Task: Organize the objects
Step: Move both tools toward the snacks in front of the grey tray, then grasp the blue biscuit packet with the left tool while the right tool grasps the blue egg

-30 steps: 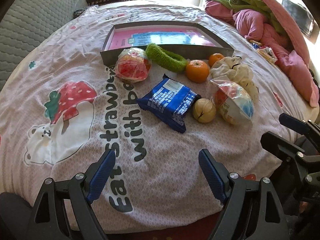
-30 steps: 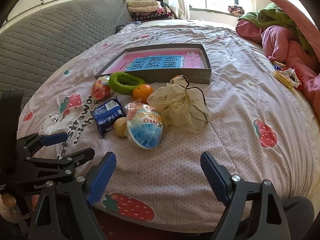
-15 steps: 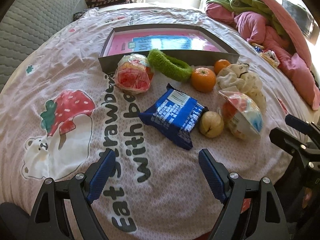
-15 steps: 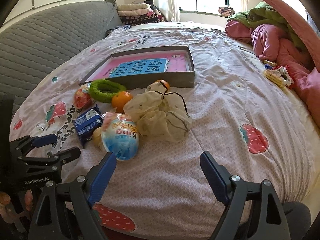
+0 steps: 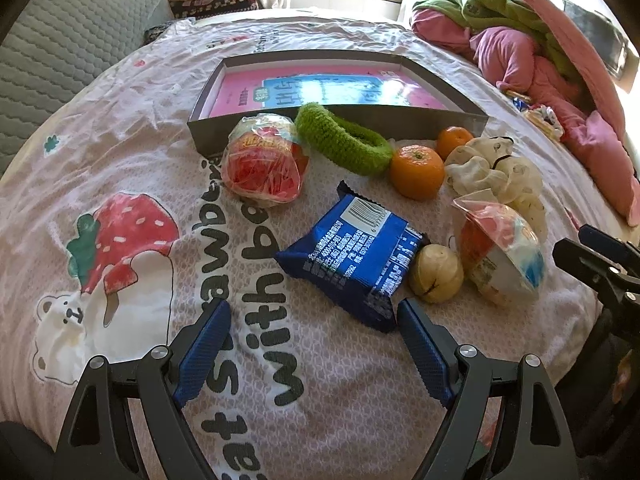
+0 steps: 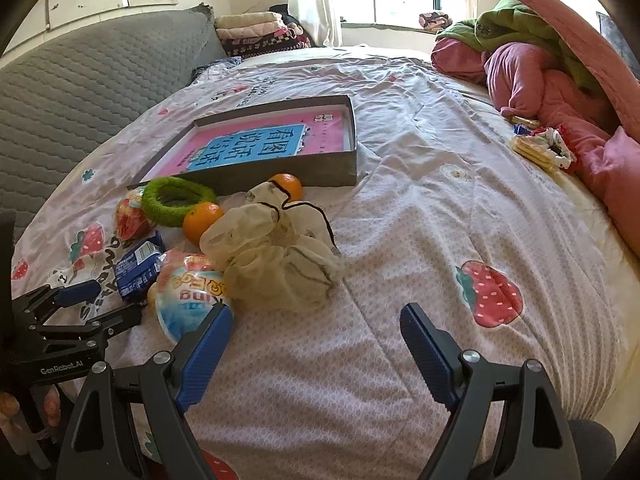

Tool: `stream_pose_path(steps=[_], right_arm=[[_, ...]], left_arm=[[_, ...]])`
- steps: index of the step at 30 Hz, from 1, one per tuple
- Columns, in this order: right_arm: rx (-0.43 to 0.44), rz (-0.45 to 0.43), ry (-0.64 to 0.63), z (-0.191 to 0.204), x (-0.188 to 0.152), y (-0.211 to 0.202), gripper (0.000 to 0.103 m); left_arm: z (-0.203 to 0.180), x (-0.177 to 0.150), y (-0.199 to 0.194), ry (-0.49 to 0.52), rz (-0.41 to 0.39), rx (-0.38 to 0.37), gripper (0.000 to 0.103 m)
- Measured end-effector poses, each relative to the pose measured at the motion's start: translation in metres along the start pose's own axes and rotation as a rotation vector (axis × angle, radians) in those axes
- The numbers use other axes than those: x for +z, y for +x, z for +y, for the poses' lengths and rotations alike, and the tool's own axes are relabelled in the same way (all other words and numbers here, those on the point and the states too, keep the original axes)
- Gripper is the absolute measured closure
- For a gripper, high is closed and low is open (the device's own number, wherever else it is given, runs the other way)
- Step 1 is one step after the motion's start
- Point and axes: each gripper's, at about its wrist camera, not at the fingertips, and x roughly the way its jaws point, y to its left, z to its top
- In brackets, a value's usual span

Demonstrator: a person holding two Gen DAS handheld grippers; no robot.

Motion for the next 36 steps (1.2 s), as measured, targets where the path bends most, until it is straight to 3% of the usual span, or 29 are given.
stream_pose_path(steps=[12, 17, 36], right_arm=[[0.116, 0.007, -0.065, 0.035, -0.009, -0.009, 0.018], [0.121, 0.035, -0.08, 0.041, -0.011, -0.001, 0.029], [0.152, 0.055, -0.134, 0.064, -0.01, 0.026, 0.044]], left_arm=[[0.0, 0.003, 0.009, 0.012, -0.003, 0.011, 0.017], [0.0, 0.006, 0.013, 0.018, -0.006, 0.01, 0.017], [-0.002, 0.025, 0.03, 0.046, -0.004, -0.041, 0.017]])
